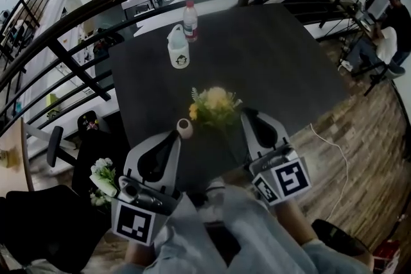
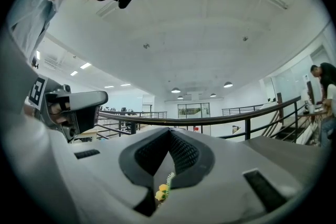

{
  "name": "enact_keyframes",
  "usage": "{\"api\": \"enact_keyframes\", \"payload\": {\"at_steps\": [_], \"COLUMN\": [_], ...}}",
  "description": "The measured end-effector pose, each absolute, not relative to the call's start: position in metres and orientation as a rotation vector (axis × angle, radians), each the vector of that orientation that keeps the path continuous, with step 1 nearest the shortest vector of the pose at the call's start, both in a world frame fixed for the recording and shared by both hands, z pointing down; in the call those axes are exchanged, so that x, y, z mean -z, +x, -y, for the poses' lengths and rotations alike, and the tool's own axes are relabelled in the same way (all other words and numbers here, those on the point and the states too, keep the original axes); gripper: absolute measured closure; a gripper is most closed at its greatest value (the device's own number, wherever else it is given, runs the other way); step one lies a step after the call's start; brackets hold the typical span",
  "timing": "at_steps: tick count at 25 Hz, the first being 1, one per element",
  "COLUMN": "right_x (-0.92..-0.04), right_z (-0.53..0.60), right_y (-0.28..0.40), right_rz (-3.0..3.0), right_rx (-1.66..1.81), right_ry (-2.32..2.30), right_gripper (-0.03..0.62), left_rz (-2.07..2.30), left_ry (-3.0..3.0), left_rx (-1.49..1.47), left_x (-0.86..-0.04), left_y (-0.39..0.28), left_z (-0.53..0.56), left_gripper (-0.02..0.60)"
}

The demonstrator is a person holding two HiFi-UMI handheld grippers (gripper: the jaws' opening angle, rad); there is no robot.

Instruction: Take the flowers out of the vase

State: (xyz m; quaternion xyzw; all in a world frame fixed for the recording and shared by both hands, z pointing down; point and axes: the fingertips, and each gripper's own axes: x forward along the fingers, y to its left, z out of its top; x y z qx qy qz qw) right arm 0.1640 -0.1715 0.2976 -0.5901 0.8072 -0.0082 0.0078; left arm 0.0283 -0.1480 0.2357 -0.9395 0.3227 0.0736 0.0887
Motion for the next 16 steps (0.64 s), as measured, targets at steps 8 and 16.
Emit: {"api": "enact_keyframes", "payload": {"at_steps": [8, 16], "right_x": [-0.299, -0.293], "right_z": [0.173, 0.178], "right_y": [0.168, 0.182], "right_rz": [-2.523, -2.488], "right_rx": [0.028, 0.004], "right_ry": [-1.855, -1.888], "right_gripper": [0.597, 0.597], "left_rz": [-1.008, -1.035], "left_ry": [-2.785, -2.772], "left_rx": [-0.212, -0.192], "left_x": [-0.238, -0.238], "left_y": [0.019, 0.014], "left_z": [0.148, 0.149], "left_gripper": [0.581, 0.581]}}
